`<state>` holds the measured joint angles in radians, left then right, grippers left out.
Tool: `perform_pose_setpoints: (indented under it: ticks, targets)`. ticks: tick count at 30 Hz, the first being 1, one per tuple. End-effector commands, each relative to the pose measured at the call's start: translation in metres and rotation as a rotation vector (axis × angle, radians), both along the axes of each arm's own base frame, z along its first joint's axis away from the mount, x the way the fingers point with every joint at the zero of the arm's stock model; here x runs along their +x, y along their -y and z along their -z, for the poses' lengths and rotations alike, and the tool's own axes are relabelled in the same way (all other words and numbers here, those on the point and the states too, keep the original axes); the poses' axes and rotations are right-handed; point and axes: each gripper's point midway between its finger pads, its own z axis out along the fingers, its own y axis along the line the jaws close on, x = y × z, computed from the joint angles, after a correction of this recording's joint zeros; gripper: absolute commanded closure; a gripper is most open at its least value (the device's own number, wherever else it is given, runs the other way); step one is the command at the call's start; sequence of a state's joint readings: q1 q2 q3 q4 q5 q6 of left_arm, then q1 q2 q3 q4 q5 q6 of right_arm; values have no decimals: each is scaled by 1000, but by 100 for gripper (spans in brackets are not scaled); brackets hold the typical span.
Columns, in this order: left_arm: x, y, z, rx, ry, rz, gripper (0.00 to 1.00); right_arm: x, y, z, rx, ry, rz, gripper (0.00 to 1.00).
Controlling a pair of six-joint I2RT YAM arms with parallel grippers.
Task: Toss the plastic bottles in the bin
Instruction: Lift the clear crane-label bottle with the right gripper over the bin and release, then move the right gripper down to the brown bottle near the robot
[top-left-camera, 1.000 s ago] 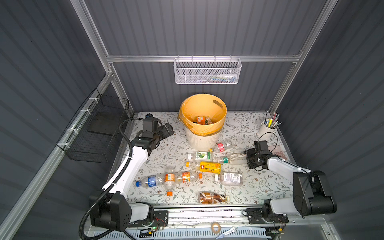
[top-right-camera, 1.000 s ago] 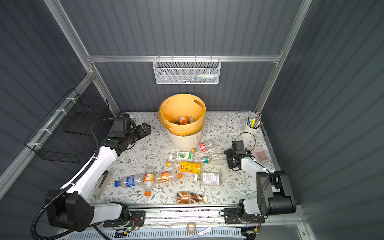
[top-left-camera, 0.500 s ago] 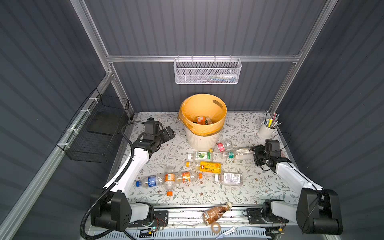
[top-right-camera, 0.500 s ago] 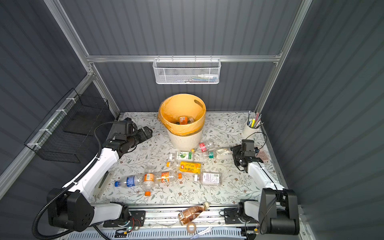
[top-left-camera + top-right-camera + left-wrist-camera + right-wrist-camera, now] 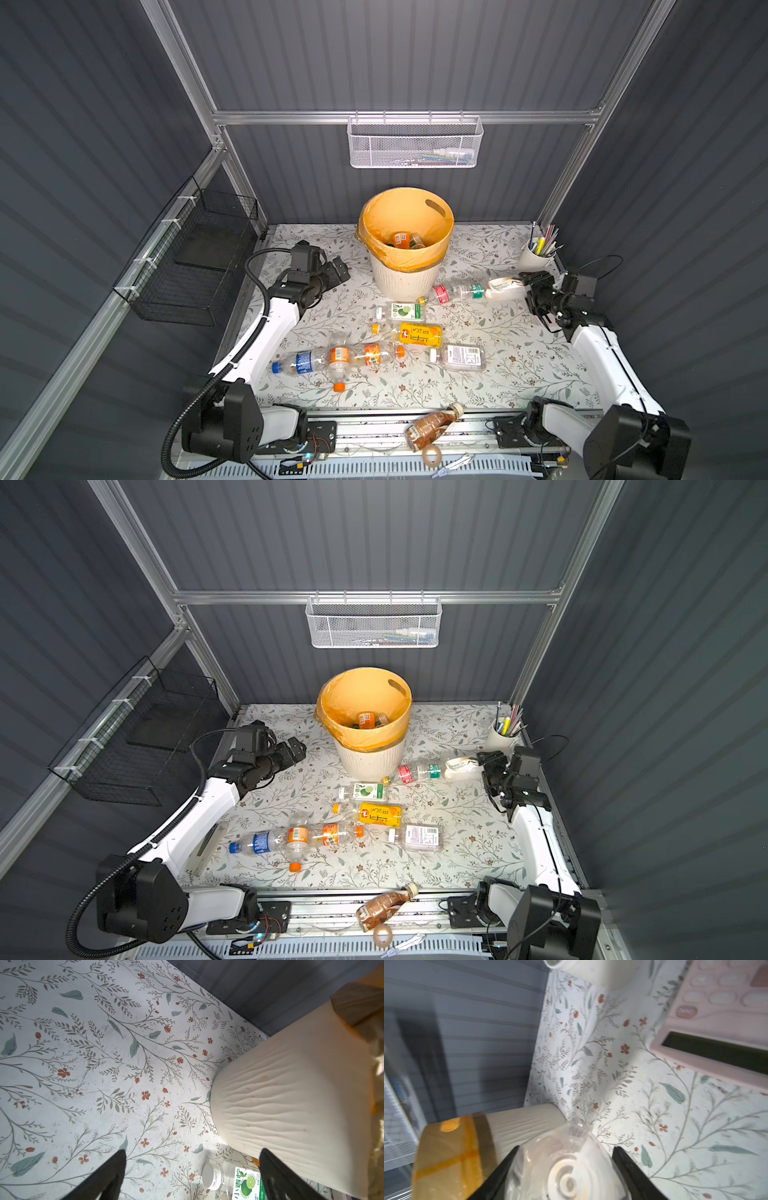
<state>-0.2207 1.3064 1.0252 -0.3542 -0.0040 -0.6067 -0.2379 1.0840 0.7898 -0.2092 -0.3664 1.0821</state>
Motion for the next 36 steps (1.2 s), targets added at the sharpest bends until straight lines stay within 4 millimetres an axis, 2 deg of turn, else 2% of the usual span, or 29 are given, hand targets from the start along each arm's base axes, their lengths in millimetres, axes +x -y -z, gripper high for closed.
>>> perform_pose_setpoints:
  ticks: [1, 3, 5, 7, 9, 11, 13, 14, 15, 16, 18, 20, 23, 25, 27, 29, 36]
  targets:
    - [-3, -3, 7, -4, -17, -12, 0, 13, -10, -79, -17, 188, -94, 40]
    - [-4, -3, 9, -6, -21, -10, 0, 23, -14, -122, -22, 269, -130, 40]
    - [-5, -3, 8, -7, -19, -9, 0, 38, -19, -157, -34, 328, -161, 40]
    - [-7, -4, 8, -7, -18, -13, 0, 54, -40, -192, -88, 385, -227, 40]
    - [-7, -3, 8, -14, -17, -12, 0, 73, -75, -219, -139, 422, -327, 39]
    - [-8, -3, 6, -22, -15, -11, 0, 95, -115, -230, -151, 436, -440, 36]
    - [-9, -4, 6, -23, -19, -19, 0, 119, -152, -223, -161, 407, -552, 29]
    - [-10, -4, 6, -22, -21, -22, 0, 126, -163, -226, -181, 403, -588, 22]
    - [-11, -5, 6, -18, -25, -25, 0, 133, -171, -225, -210, 385, -612, 10]
    - [-12, -6, 5, -13, -26, -26, 0, 139, -174, -223, -241, 376, -625, 1]
    - [-15, -9, 4, 0, -27, -32, 0, 142, -172, -230, -292, 385, -621, 1]
    - [-18, -12, 4, 15, -29, -38, 0, 134, -161, -240, -366, 399, -591, 1]
    - [-20, -14, 5, 19, -29, -48, 0, 113, -149, -250, -449, 427, -572, 1]
    - [-19, -13, 6, 12, -29, -47, 0, 93, -145, -248, -479, 433, -593, 1]
    - [-19, -12, 7, 3, -32, -44, 0, 75, -146, -234, -502, 420, -633, 1]
    - [-19, -11, 7, -4, -34, -41, 0, 58, -147, -210, -530, 390, -671, 1]
    - [-21, -13, 9, 8, -37, -47, 0, -8, -160, -99, -761, 290, -910, 1]
